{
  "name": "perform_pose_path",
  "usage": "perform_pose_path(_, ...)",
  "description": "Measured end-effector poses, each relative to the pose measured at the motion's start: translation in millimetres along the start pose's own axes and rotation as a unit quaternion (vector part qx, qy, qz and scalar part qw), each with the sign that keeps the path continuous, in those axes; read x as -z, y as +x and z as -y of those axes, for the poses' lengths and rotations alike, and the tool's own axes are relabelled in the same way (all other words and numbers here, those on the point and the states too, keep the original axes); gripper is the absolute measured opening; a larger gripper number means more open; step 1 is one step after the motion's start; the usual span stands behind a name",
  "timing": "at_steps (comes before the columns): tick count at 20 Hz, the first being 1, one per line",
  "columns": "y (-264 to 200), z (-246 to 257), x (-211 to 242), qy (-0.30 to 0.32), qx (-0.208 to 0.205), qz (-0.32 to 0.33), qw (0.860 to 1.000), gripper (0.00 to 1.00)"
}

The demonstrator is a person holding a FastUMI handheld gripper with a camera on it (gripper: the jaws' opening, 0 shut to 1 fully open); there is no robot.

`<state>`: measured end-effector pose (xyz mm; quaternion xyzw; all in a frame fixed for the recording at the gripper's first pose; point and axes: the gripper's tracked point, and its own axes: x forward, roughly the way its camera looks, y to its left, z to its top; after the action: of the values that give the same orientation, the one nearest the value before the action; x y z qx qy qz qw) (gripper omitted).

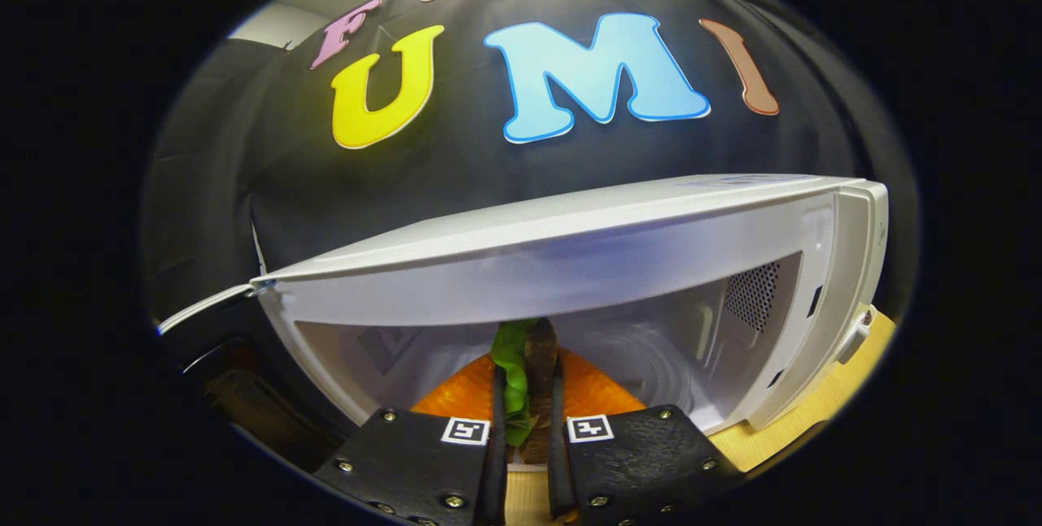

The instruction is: Open the microwave, put the food inside, and close the microwave door.

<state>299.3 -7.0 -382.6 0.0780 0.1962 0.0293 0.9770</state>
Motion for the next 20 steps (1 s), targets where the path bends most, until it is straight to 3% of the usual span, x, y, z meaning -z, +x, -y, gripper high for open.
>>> perform_pose_path(6, 24.1, 6.1, -4.0, -0.010, 0.003, 0.005, 1.000, 0.20)
perform_pose_path(10, 33.6, 37.0, 2.7, -0.005, 0.052, -0.005, 0.999, 0.53)
perform_pose_path(12, 30.9, 47.2, 1.7, -0.006, 0.060, -0.007, 0.998, 0.57)
perform_pose_path(13, 29.1, 57.1, 0.8, -0.018, 0.075, -0.004, 0.997, 0.66)
perform_pose_path(15, 26.4, 66.8, -3.4, -0.043, 0.091, 0.003, 0.995, 0.69)
perform_pose_path(20, 14.3, 36.8, -0.6, -0.052, 0.032, -0.005, 0.998, 0.77)
